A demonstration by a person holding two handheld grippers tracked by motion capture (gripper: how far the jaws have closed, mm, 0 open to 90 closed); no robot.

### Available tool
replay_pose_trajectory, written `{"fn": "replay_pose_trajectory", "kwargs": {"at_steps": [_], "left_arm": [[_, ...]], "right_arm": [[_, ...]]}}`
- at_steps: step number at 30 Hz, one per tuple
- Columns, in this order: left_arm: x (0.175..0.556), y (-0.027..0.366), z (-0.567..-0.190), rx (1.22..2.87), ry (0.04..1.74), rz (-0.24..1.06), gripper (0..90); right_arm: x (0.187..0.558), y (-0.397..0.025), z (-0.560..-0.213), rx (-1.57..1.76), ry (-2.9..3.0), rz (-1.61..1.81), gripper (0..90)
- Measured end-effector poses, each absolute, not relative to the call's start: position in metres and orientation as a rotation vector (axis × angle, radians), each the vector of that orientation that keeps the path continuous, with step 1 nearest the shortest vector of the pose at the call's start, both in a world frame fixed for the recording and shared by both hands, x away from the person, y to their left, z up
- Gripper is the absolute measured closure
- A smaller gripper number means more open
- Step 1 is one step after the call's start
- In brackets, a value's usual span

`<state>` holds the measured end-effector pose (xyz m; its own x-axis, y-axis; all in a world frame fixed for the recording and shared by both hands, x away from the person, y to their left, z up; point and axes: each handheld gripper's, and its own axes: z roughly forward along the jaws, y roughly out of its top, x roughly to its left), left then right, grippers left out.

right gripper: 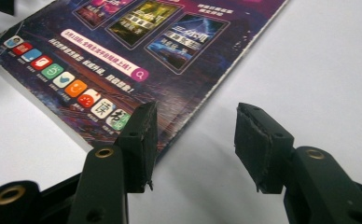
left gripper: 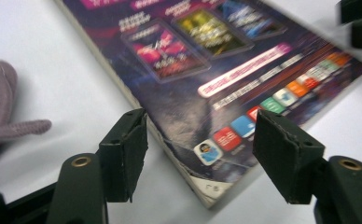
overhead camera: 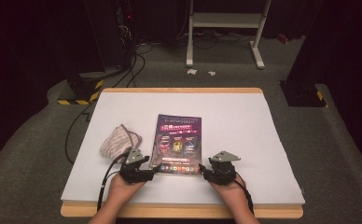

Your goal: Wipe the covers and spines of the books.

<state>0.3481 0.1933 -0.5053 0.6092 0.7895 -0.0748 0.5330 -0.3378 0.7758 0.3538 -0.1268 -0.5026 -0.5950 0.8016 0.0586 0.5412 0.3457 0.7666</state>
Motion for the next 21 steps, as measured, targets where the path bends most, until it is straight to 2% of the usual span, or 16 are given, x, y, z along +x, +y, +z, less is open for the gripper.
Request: {"fn": "replay_pose_trajectory", "kwargs": {"at_steps": [3,7,15,21], "left_arm": [[0.351,0.190,-0.509,2.041,1.053,0.363,39.1],[0.346,0.184,-0.507,2.056,1.012,0.357,39.6],[0.345,0.178,-0.508,2.070,0.988,0.381,36.9],[0.345,0.180,-0.508,2.067,0.992,0.368,37.0]], "right_arm": [[0.353,-0.125,-0.502,1.180,2.288,1.117,49.4],[0.354,-0.124,-0.503,1.183,2.297,1.113,49.4],[0.356,-0.127,-0.506,1.226,2.324,1.123,46.4],[0.356,-0.122,-0.508,1.222,2.360,1.131,48.4]]}}
